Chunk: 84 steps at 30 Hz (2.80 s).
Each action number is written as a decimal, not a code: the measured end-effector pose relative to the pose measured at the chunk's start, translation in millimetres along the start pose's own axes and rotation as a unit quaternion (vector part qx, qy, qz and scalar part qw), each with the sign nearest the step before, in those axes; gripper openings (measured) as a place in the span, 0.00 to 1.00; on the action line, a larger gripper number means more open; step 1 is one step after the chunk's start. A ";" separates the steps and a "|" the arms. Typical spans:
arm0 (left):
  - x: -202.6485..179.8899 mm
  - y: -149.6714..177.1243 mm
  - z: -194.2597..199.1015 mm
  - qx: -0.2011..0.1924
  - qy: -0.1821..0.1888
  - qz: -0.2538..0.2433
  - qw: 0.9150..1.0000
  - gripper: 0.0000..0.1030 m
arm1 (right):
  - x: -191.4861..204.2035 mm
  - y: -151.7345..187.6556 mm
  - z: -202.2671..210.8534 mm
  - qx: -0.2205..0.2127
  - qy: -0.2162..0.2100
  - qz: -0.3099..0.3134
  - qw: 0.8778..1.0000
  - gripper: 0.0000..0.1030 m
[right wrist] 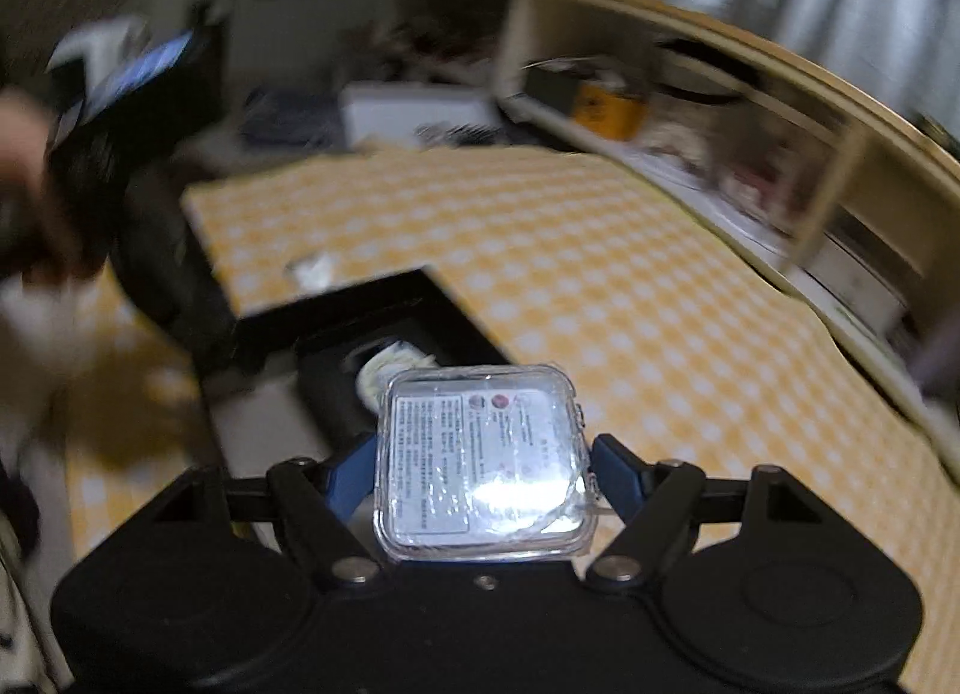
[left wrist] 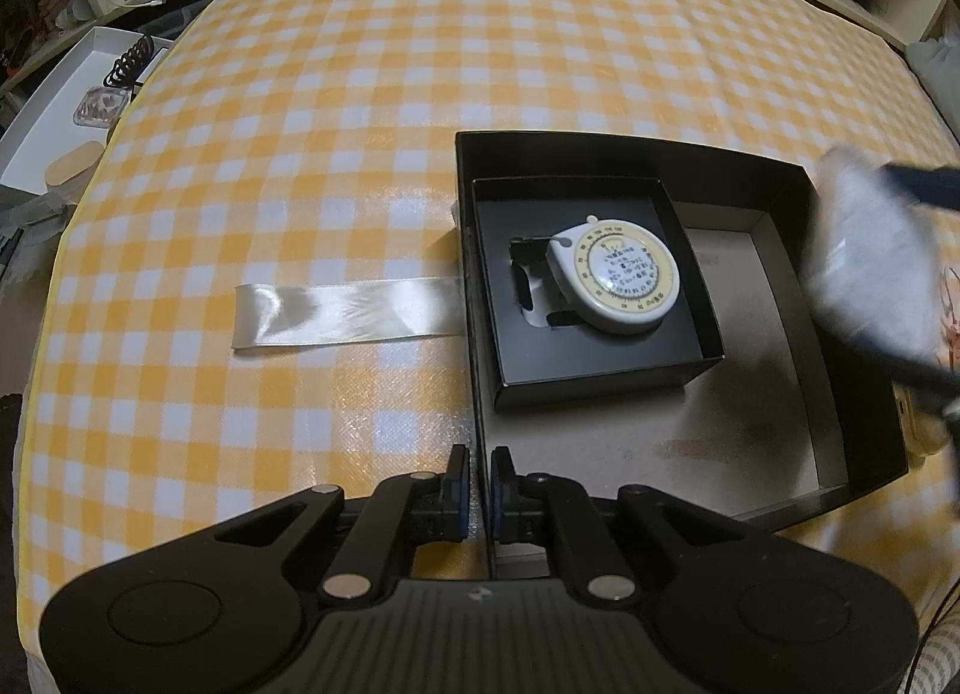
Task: Organize rigid objects
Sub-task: 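Lower the clear case into the large black box beside the small box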
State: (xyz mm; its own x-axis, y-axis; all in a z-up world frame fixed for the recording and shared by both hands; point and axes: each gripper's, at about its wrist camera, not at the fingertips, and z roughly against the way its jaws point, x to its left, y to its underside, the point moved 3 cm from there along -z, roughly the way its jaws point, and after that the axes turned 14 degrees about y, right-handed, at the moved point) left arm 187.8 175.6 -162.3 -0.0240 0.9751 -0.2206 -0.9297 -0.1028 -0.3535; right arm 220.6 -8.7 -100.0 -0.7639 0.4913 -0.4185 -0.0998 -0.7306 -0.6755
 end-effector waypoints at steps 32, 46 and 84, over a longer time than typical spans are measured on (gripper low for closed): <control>-1.9 -1.3 13.3 -0.007 0.001 0.003 1.000 0.09 | -2.9 5.0 -42.4 0.199 -0.111 -0.158 0.961 0.07; -3.1 -2.6 16.9 -0.008 0.002 0.004 1.000 0.09 | 30.3 9.5 -74.3 0.302 0.000 -0.214 0.929 0.03; -3.0 2.1 16.8 -0.004 -0.003 0.003 1.000 0.09 | -116.8 22.7 30.1 0.127 0.040 -0.453 0.881 1.00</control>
State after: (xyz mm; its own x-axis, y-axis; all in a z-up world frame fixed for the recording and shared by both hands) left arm 179.8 175.8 -147.1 -0.0319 0.9754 -0.2182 -0.9264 -0.1107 -0.3599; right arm 288.4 -97.0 -48.2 -0.2506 0.9522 0.1746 -0.7937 -0.0988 -0.6003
